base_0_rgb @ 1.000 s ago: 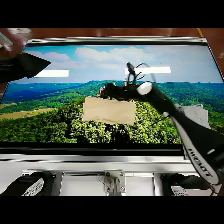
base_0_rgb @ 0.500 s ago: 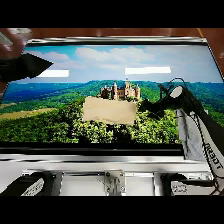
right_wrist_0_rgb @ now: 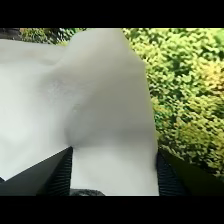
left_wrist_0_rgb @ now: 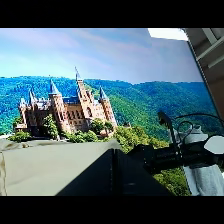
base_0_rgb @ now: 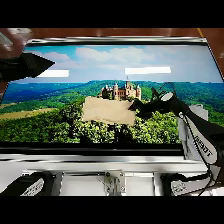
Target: Fold the shirts.
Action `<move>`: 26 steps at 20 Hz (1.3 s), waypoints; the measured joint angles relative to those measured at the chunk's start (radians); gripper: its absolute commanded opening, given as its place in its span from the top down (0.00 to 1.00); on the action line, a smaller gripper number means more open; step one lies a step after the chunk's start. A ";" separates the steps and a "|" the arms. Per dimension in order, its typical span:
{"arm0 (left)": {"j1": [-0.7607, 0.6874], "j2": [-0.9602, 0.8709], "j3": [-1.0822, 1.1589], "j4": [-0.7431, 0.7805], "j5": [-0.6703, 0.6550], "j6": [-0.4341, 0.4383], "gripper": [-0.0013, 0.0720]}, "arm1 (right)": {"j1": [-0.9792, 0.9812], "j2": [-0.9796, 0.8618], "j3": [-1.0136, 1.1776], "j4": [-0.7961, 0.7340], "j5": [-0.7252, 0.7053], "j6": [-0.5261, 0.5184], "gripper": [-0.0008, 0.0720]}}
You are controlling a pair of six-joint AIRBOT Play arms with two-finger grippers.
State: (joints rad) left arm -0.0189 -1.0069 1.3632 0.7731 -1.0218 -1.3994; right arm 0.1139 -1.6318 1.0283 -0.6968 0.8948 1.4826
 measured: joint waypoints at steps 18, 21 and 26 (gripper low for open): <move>0.000 0.000 0.000 -0.006 0.000 -0.001 0.93 | -0.557 0.267 0.346 0.017 0.237 -0.020 0.91; 0.000 0.000 0.000 -0.006 0.000 -0.001 0.93 | -0.712 0.320 0.372 -0.056 0.270 0.034 0.91; 0.000 0.000 0.000 -0.006 -0.031 -0.001 0.93 | -0.899 0.367 0.384 -0.162 0.273 0.089 0.91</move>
State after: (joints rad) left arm -0.0189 -1.0069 1.3632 0.7670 -1.0527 -1.4002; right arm -0.7849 -1.2648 1.4124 -0.8589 1.1679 1.5715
